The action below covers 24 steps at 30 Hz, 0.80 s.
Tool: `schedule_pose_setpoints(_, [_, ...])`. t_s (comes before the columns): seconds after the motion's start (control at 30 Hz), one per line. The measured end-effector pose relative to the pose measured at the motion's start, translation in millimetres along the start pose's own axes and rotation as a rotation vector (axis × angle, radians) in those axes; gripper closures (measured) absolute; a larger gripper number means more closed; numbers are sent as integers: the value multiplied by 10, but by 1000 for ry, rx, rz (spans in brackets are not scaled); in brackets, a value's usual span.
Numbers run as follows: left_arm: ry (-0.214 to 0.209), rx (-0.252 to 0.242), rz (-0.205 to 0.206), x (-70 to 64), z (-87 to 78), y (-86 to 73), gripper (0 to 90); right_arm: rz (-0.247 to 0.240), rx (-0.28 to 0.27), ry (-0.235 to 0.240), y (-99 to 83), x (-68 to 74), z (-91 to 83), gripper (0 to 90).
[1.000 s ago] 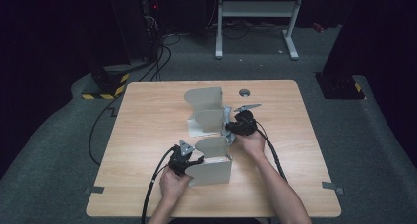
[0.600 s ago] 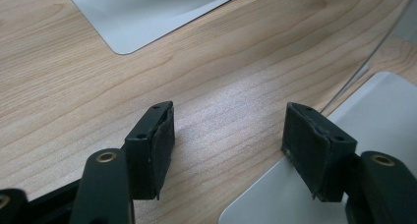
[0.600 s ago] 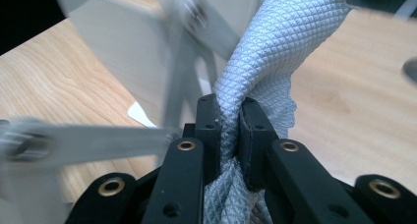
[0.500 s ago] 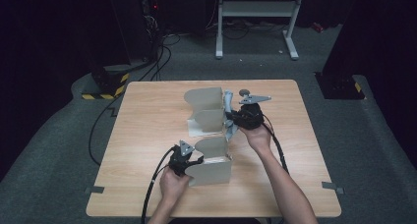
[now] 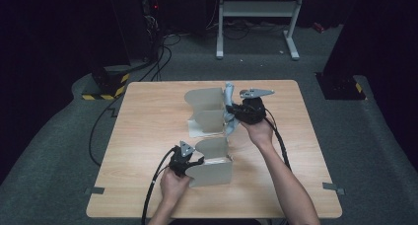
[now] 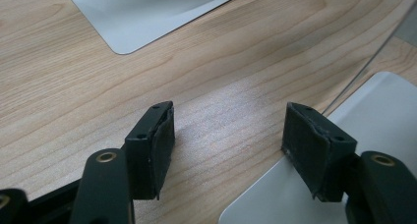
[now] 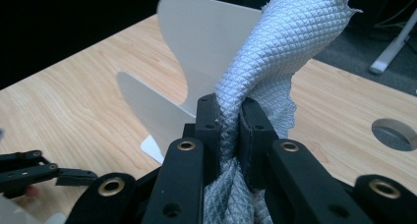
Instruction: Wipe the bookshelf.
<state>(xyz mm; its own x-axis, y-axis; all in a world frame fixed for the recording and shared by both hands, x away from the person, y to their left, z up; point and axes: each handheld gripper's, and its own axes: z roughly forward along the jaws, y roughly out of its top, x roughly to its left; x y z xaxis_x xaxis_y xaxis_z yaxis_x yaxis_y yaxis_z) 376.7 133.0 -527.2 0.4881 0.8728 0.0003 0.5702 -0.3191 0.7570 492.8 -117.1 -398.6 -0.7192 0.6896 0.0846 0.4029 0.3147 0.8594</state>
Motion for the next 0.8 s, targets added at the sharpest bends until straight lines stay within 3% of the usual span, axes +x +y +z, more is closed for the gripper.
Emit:
schedule_pose_setpoints(0.33, [-1,0,-2,0,0,-1,371,63,125,-6,-270,-159,413,818])
schedule_pose_setpoints(0.8, [0,0,-1,1,0,0,371,122,250,4,-588,-286,842,817])
